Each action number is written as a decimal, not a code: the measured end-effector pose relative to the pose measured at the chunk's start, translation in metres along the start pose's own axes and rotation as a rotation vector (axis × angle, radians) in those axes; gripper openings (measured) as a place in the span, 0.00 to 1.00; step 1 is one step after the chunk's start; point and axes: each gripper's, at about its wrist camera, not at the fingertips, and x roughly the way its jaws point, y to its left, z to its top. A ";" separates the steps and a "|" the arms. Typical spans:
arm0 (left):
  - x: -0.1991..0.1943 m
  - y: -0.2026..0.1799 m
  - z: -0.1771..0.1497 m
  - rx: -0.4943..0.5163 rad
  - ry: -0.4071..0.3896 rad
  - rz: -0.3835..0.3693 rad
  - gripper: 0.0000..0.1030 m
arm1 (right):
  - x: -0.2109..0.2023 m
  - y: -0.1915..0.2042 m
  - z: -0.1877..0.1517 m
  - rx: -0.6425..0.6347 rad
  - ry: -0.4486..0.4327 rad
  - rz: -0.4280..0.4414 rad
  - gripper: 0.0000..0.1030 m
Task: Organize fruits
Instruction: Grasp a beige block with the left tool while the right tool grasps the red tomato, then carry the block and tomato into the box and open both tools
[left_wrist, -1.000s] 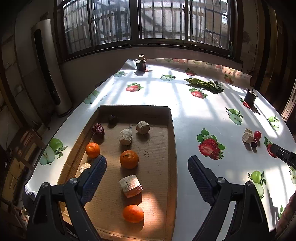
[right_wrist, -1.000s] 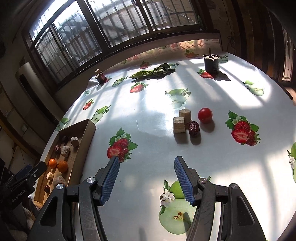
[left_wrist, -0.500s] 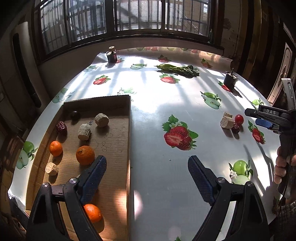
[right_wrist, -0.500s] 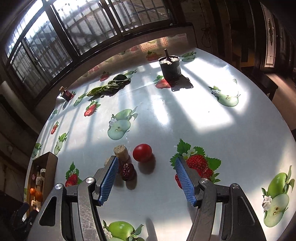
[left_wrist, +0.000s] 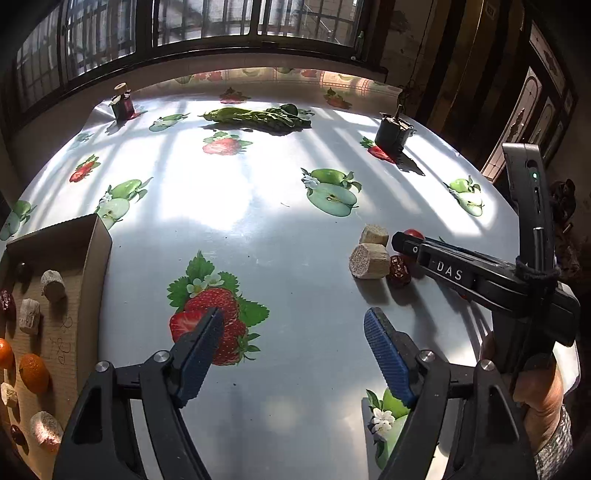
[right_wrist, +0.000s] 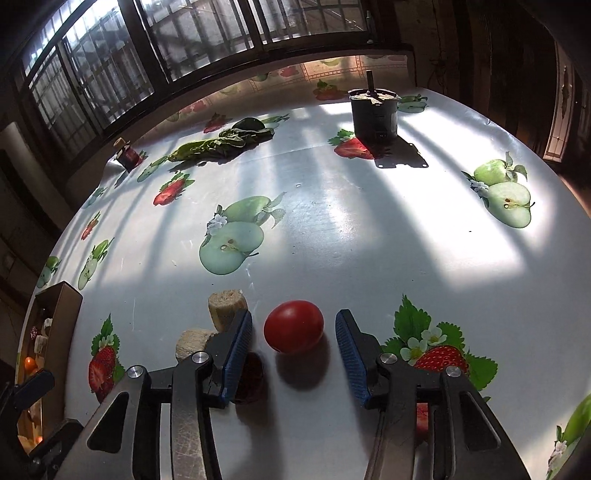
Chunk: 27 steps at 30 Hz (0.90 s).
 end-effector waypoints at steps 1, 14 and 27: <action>0.008 -0.002 0.003 -0.012 0.014 -0.025 0.69 | -0.001 0.000 -0.001 -0.002 -0.004 -0.001 0.33; 0.059 -0.030 0.030 -0.012 0.016 -0.136 0.61 | -0.007 -0.034 0.005 0.128 0.011 0.027 0.33; 0.059 -0.032 0.020 0.078 -0.013 -0.140 0.32 | -0.006 -0.027 0.004 0.087 0.003 -0.013 0.33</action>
